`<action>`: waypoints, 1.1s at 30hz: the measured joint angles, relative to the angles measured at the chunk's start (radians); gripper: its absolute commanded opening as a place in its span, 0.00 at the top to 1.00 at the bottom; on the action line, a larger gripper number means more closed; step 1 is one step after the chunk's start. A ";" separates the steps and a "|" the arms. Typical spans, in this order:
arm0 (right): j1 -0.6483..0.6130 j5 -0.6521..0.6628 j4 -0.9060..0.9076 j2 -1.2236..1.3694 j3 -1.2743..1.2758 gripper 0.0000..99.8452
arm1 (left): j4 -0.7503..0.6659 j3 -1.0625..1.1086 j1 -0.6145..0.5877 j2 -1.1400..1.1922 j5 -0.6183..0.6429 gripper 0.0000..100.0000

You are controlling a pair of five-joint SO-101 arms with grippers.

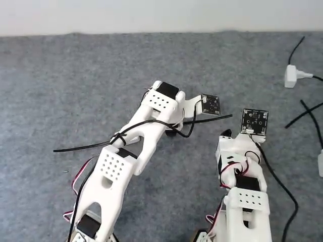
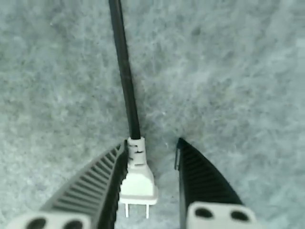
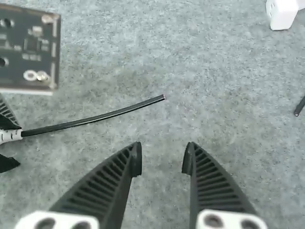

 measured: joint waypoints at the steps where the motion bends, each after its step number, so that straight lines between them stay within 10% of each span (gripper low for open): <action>1: -0.002 0.000 0.000 0.000 0.000 0.84 | 0.002 0.000 0.003 0.000 0.000 0.99; 33: -0.002 0.000 -0.011 0.000 0.000 0.84 | 0.213 -0.233 0.083 -0.166 0.252 0.99</action>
